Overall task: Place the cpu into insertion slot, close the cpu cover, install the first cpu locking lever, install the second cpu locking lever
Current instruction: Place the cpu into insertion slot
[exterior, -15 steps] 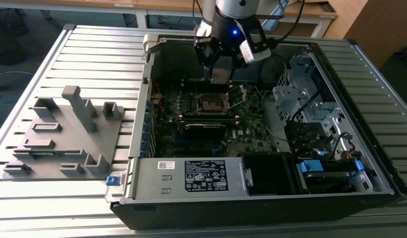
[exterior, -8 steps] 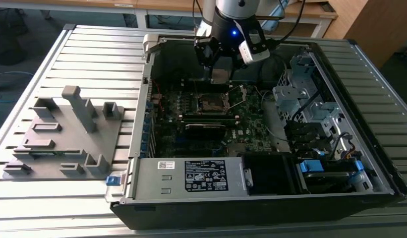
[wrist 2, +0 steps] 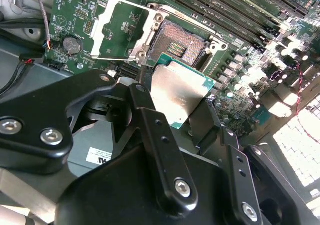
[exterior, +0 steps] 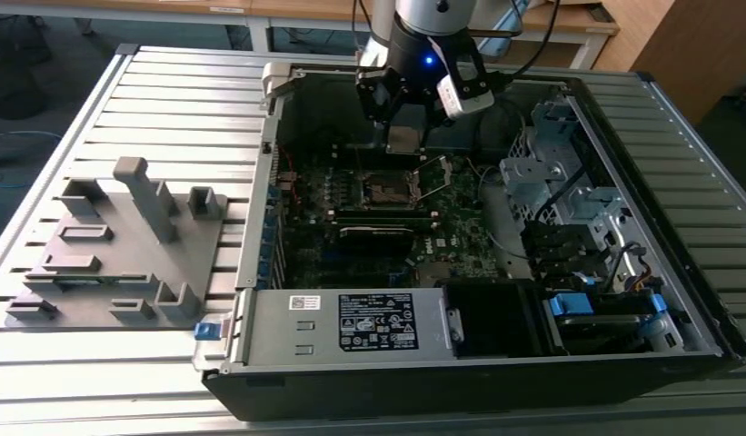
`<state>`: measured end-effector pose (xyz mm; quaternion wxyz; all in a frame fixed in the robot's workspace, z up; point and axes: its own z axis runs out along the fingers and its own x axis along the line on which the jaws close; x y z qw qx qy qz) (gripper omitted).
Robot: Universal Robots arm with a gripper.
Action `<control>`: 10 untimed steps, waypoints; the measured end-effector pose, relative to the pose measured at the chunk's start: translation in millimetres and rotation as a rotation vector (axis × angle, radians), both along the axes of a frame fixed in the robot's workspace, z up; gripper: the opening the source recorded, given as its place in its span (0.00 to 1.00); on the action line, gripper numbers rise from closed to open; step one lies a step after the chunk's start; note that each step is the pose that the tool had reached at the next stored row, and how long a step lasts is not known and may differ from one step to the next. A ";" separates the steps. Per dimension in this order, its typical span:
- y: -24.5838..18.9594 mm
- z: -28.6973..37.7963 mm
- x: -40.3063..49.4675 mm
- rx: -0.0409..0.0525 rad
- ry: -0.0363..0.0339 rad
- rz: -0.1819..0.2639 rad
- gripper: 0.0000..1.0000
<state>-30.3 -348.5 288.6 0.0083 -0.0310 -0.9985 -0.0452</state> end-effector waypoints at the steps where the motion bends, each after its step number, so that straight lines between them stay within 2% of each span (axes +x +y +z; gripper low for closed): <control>1: 0.0 0.0 0.0 0.0000 0.0000 0.000 0.54; 10: 0.0 -0.1 0.0 -0.0002 0.0000 -0.001 0.54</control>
